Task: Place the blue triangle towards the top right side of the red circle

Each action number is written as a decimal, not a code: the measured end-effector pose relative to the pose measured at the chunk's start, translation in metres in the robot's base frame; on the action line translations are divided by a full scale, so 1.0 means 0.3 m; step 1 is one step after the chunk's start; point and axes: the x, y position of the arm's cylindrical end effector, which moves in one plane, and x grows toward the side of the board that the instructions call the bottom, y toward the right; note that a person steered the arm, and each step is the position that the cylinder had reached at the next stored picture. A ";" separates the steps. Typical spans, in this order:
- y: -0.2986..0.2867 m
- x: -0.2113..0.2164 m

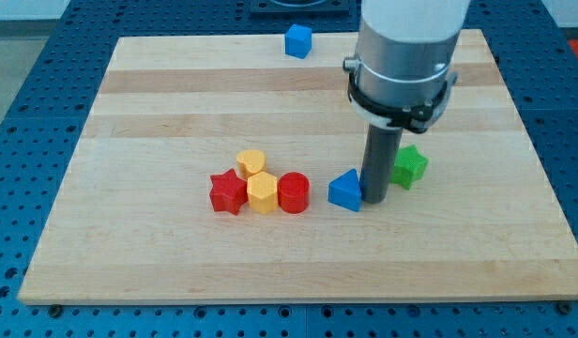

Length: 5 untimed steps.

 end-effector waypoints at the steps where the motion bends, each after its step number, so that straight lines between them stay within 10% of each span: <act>1: -0.001 0.088; 5: -0.018 0.271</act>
